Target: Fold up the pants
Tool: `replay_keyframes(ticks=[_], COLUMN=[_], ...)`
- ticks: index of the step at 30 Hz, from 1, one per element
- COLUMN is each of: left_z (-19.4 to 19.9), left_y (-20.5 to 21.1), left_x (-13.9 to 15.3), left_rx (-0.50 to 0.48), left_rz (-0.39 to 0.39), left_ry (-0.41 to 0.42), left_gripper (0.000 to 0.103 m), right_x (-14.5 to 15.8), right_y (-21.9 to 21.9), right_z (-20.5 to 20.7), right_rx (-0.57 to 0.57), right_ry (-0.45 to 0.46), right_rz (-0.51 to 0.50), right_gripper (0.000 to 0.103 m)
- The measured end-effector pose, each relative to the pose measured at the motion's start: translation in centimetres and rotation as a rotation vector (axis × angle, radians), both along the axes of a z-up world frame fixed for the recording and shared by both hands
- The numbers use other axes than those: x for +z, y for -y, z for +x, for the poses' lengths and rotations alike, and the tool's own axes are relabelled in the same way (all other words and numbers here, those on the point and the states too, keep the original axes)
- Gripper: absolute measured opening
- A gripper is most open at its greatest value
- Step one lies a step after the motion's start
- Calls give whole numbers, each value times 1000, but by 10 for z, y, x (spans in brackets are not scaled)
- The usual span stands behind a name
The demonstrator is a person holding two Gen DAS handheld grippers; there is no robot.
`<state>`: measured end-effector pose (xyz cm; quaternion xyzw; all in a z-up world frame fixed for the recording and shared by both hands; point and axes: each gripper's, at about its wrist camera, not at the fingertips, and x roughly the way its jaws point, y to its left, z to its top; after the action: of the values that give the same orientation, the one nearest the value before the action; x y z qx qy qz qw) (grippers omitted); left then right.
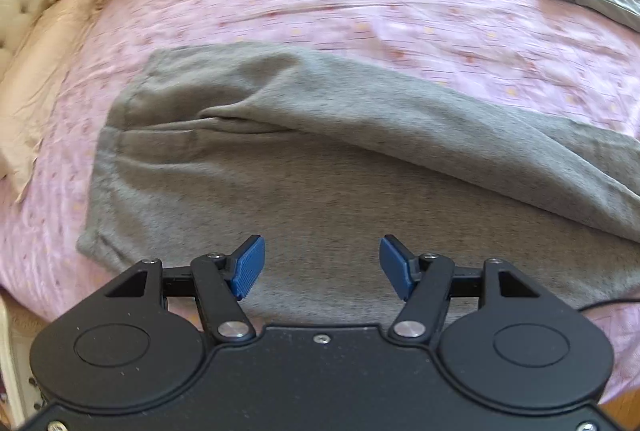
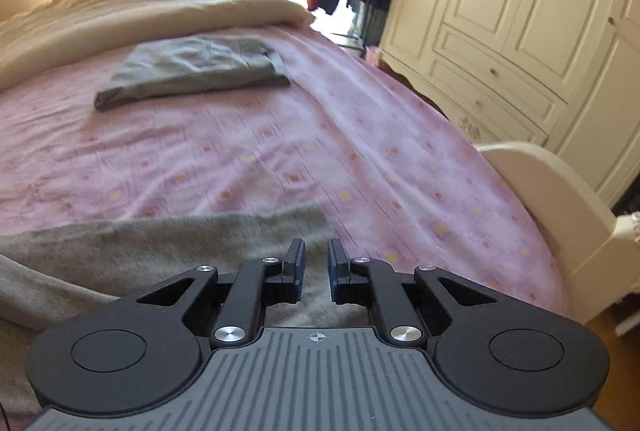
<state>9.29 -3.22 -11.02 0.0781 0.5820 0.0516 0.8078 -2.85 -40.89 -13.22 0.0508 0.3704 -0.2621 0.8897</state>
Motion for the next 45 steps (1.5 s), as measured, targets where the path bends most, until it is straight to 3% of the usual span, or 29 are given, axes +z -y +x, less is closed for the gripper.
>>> replay_keyframes(ticks=[4,10,16,20,25,28,31,34,39,43,45], left_z=[0,20,49,72,97,108,114,116,116,117,119], left_y=[-25,-73,-147,-197,-244,-258,-265,-273,-298,-307,-306], left_x=[3,-1,-18,-35,-60,-72,-85,-98,-108,-114,-115], left_rx=[52,72,89,77,62,33,2,-11,81,90,77], left_rz=[39,94,74,45,20,0,-11,-18,-127,-153,-148], left_ry=[1,4,-11,-37,-66,-82,-104,-115,-130,-146,-152], left_gripper=[67,67,67,67,67,67,68,79,94,103,103], right_x=[18,36,45,43,29,25,21,14,-10,-33,-48], right_y=[-27,-106,-210,-281,-355,-386,-409,-429,-462,-477,-482], right_z=[21,75,115,145,186,211,242,274,323,346,355], right_rx=[253,646,947,1040,1061,1055,1061,1085,1154,1232,1260], right_ry=[105,55,-23,-112,-237,-273,-280,-309,-374,-482,-564], right_rz=[103,191,216,204,185,159,194,183,170,184,192], right_gripper=[13,14,14,14,15,15,16,17,17,17,21])
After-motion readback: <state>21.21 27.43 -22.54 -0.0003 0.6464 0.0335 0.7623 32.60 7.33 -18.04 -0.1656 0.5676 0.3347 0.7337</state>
